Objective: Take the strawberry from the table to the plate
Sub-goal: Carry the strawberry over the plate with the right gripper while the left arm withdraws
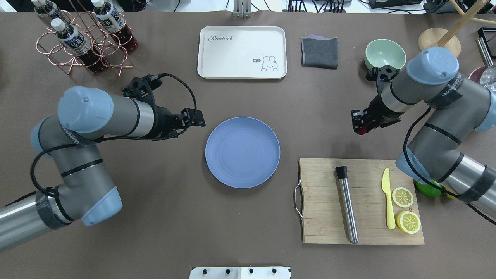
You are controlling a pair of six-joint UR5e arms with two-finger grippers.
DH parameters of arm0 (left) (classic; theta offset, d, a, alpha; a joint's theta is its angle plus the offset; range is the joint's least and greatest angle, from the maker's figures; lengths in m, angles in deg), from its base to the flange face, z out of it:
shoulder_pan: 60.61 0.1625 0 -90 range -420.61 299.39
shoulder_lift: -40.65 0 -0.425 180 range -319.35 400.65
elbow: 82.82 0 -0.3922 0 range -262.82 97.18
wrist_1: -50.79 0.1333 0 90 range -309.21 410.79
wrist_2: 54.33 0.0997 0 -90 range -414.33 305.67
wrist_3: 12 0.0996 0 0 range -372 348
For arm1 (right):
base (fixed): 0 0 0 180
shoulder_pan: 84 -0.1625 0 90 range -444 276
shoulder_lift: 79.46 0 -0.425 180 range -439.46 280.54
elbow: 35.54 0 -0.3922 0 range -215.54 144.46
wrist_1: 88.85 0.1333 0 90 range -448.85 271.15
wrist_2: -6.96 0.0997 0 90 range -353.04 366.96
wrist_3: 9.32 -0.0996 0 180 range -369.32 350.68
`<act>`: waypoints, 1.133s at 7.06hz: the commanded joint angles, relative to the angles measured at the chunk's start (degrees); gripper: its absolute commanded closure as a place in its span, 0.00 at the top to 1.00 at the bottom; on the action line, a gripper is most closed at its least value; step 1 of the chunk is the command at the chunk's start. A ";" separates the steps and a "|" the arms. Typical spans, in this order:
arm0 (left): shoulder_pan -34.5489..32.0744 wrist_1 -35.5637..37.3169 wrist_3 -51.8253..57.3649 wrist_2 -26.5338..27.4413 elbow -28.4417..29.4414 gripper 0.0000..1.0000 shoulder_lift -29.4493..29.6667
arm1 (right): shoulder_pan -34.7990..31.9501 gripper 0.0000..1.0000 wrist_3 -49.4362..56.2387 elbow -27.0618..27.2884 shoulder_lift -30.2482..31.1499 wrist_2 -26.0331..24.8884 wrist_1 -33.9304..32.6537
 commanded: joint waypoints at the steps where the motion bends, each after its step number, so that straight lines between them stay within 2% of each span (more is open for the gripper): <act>1: -6.41 3.13 23.22 -0.85 -0.99 0.98 -4.90 | 1.31 0.00 -0.63 0.92 -8.73 -0.07 -9.73; 3: -13.51 3.95 36.25 -2.68 -0.56 0.98 -7.81 | 7.89 0.00 -10.25 0.93 -15.09 -5.15 -11.55; 4: -17.65 3.35 40.04 -7.31 0.66 0.98 -9.21 | 11.66 0.00 -15.09 0.93 -17.11 -8.92 -11.55; 6: -20.67 2.81 47.43 -9.20 0.94 0.98 -13.33 | 18.00 0.00 -20.74 0.23 -21.16 -14.12 -11.55; 8: -23.82 3.86 51.85 -14.80 2.50 0.98 -16.34 | 21.10 0.00 -22.17 -1.88 -23.89 -17.04 -12.87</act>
